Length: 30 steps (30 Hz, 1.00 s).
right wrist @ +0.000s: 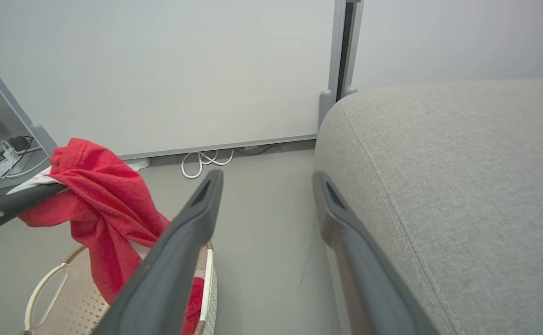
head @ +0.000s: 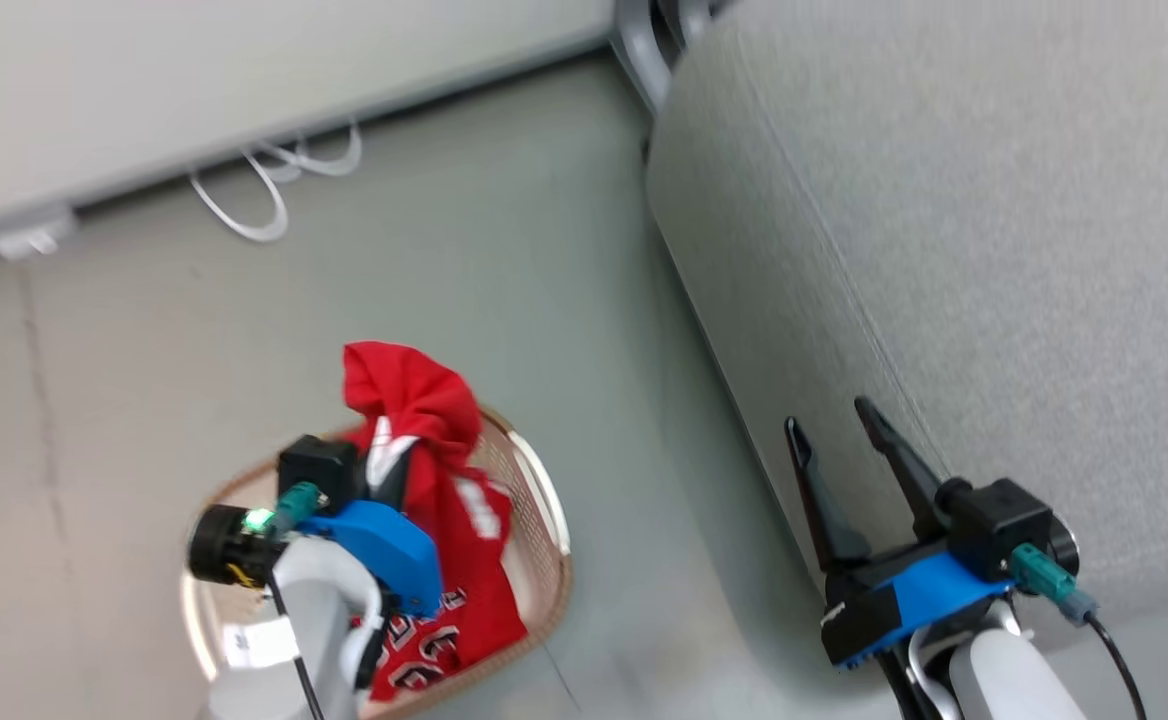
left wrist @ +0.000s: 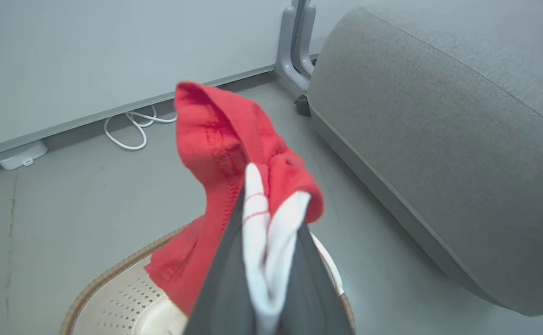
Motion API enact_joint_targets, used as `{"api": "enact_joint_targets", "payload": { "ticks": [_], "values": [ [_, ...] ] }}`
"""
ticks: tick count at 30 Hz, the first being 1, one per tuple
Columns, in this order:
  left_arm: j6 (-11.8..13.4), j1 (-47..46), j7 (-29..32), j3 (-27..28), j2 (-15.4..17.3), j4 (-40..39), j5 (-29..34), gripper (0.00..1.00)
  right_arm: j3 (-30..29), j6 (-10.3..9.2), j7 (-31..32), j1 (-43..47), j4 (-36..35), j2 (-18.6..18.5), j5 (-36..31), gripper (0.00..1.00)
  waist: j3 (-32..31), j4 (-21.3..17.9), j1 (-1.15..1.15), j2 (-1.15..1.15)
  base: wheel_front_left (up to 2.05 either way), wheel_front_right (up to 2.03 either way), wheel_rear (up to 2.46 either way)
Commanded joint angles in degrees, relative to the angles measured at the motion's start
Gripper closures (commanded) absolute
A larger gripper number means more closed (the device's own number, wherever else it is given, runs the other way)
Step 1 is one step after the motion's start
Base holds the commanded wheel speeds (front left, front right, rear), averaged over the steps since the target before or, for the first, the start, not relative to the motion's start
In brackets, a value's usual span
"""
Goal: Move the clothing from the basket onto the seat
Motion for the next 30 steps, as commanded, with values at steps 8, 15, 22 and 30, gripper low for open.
{"api": "enact_joint_targets", "payload": {
  "ticks": [8, 15, 22, 30],
  "values": [
    [-0.5, 3.4, -0.3, -8.2, -1.0, -8.4, -5.9, 1.00, -0.1, 0.01, 3.1, 5.1, -2.0, -0.2, -1.1, 0.00, -12.9, 5.8, 0.01, 0.00, 0.00, 0.00, 0.00],
    [-0.5, 0.1, -0.3, -15.9, -1.0, -11.9, -11.5, 1.00, -0.6, 0.01, 5.1, 7.9, -3.5, -0.2, -1.7, 0.00, -17.0, 7.7, 0.01, 0.00, 0.00, 0.00, 0.00],
    [-0.3, -5.5, 1.3, -21.7, -1.5, -14.1, -16.6, 1.00, -1.1, 0.01, 6.3, 9.5, -4.8, -0.2, -1.8, 0.00, -18.4, 9.0, 0.01, 0.00, 0.00, 0.00, 0.00],
    [-0.3, -11.2, 3.2, -26.2, -1.8, -15.3, -20.8, 1.00, -0.8, 0.01, 6.7, 9.8, -4.7, -0.2, -1.8, 0.00, -19.3, 9.0, 0.01, 0.00, 0.00, 0.00, 0.00]
  ]
}}
